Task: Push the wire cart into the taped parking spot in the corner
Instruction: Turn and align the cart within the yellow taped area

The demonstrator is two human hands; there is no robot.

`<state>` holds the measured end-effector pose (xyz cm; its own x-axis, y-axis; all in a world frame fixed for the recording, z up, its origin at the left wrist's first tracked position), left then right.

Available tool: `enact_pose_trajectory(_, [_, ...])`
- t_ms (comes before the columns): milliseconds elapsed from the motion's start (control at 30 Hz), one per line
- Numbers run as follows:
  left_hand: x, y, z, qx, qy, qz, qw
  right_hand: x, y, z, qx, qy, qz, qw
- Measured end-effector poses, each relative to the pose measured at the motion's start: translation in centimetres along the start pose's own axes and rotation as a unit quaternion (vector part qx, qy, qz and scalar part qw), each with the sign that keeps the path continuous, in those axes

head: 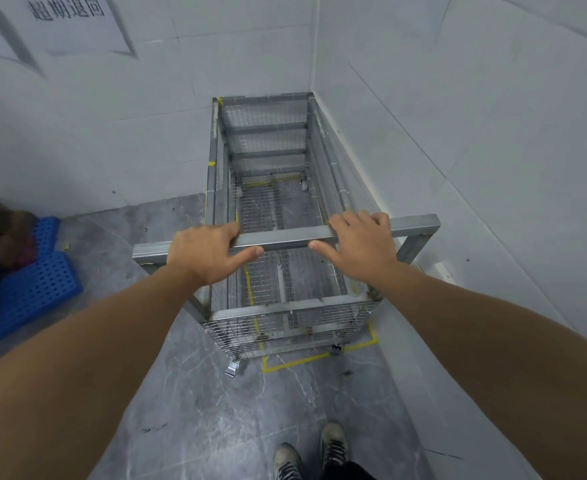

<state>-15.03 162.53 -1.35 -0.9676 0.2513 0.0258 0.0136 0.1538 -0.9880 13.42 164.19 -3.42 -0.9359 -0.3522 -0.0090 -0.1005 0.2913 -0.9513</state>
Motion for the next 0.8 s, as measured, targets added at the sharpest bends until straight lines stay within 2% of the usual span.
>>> enact_pose_trajectory(200, [0.6, 0.3, -0.1, 0.012, 0.011, 0.004, 1.0, 0.3, 0.0, -0.2, -0.014, -0.014, 0.019, 1.0])
enact_pose_trajectory(400, [1.3, 0.1, 0.1, 0.023, 0.055, 0.043, 0.997, 2.4, -0.5, -0.6, 0.036, -0.025, 0.015, 0.999])
enact_pose_trajectory(533, [1.8, -0.4, 0.5, 0.018, 0.082, 0.059, 0.995, 6.1, 0.0, -0.9, 0.001, -0.012, 0.012, 1.0])
enact_pose_trajectory(633, [3.5, -0.8, 0.8, 0.007, 0.095, 0.035, 0.995, 8.1, 0.2, -1.1, -0.026, -0.001, 0.015, 1.0])
enact_pose_trajectory(800, [7.3, -0.2, 1.6, 0.038, 0.084, 0.01, 0.996, 10.7, 0.5, -2.0, 0.011, -0.005, -0.009, 1.0])
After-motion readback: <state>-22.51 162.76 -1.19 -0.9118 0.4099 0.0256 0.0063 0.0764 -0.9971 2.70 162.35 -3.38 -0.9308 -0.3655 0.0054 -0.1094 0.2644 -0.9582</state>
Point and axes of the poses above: each hand's wrist, its own z-axis away from the middle knuckle, its own y-axis out of the palm, x = y × z, the point moved 1 cm from there along -z, towards the middle knuckle, and after that the axes turned 4 degrees about -x, right-handed, at the moved point
